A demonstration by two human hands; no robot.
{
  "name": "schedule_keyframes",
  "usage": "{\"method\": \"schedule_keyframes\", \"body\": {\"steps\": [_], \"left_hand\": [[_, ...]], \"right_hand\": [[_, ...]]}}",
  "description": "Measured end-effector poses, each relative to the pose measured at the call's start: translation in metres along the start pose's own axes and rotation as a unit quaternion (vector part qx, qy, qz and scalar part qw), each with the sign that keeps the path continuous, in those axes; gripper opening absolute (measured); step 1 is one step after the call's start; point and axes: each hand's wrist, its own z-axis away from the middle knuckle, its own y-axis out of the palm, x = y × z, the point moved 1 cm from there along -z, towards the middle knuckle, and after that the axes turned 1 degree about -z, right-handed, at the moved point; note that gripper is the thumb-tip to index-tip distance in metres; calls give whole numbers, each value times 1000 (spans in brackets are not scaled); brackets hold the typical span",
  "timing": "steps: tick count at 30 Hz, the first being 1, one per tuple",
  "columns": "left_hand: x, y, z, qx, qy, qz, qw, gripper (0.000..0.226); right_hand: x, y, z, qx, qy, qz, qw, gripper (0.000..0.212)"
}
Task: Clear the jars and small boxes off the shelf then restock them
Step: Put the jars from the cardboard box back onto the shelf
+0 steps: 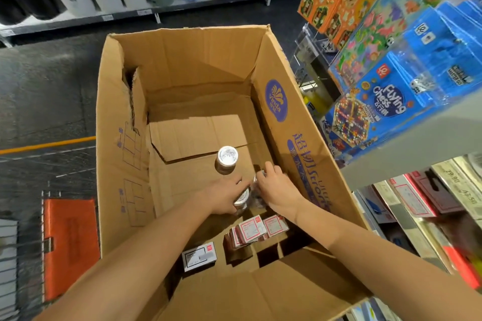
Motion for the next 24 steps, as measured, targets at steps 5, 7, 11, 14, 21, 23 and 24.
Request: {"method": "schedule_keyframes", "body": {"steps": [5,7,11,14,21,23,24], "left_hand": [[-8,12,-2,-33,-35,30,998,64],[-9,14,-3,-42,-42,27,998,55],[-8,6,-1,-25,-44,-4,999,55],[-3,1,2,-18,-46,-25,998,62],[2,5,0,-5,-45,-25,999,64],[6,7,-2,8,-48,-18,999,62],[7,8,-2,13,-50,-17,999,62]], "right_hand": [[-9,8,-1,-7,27,-30,999,37],[-10,11,-1,-1,33,-58,998,31],[-8,19,0,11,19,-109,994,37],[-8,21,0,21,19,-120,992,67],[-1,26,-3,106,57,-175,977,65],[1,26,-5,106,65,-160,979,60],[2,25,-6,104,67,-155,980,59]]}}
